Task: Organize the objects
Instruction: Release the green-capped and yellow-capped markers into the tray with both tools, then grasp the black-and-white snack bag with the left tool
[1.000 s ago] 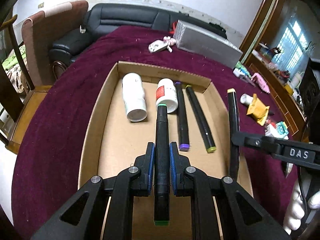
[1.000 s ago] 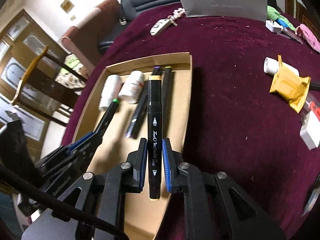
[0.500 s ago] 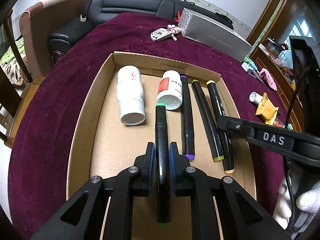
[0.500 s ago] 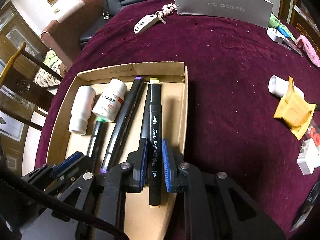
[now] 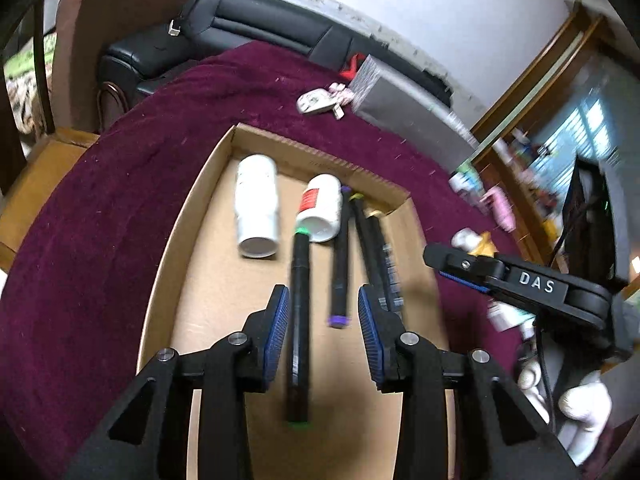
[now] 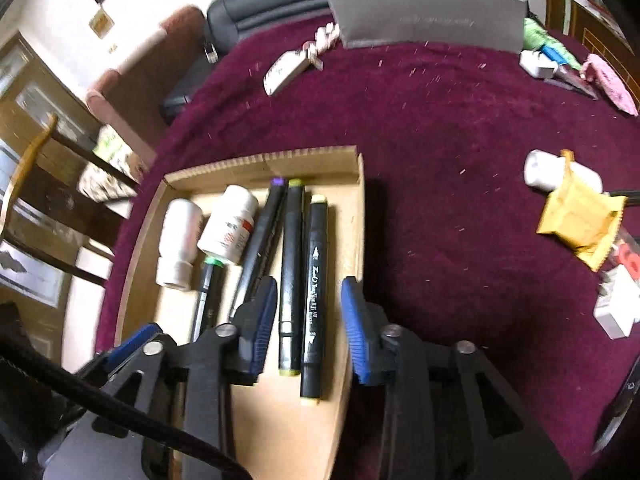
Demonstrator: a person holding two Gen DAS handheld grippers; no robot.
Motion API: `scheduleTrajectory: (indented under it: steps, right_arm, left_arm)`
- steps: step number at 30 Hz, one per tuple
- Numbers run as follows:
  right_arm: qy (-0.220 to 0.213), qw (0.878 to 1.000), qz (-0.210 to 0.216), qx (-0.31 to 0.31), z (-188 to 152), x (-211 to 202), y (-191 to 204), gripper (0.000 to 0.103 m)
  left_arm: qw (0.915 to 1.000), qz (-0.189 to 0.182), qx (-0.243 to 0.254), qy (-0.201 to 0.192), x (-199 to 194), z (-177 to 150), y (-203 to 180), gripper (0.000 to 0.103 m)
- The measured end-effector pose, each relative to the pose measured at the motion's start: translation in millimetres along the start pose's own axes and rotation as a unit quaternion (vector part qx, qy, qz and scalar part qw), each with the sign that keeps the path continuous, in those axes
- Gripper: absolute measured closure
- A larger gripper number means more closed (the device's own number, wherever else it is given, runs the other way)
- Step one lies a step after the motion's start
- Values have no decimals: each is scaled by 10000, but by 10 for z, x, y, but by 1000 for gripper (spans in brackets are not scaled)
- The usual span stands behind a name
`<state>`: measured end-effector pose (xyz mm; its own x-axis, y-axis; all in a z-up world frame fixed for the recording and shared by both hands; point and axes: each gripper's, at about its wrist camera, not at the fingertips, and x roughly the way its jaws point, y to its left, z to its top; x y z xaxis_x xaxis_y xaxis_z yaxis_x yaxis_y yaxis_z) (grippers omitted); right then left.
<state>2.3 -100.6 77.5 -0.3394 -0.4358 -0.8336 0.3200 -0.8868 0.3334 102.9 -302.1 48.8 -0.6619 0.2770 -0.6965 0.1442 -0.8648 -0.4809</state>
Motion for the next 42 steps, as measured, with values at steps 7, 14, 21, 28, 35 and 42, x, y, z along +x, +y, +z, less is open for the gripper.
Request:
scheduleTrajectory:
  steps: [7,14,21,28,35,42]
  right_arm:
    - [-902,9952,184,340,-117,-860,-519,55]
    - [-1804,9786,-382,915,-530,-1757,-1423,42]
    - [-1788,9686,-851,1503,-979,-2023,-2266,41]
    - [-1727,9626,-558,2011,-1297,-2044,-2778,41]
    - [-1829,9538,-341,2359,-1488,-2085,-3161,41]
    - [-1910,9479,-272,2535,-1590,-2141,-3378,41]
  left_arm:
    - [9926,-1188,77,-249,-354,-51,-396,51]
    - [9784,-1802,992,221,-229,-323,-1279,50]
    - [9679,-1622,1627,1018,341,-713,-2019,50]
    - [9558,-1725,1817,1539,723,-1042,-2468,50]
    - [9422,-1752,2532,1325,1032,-1091,-3098,50]
    - [9258,-1417,3150,1534,1424,-1294,-3505,50]
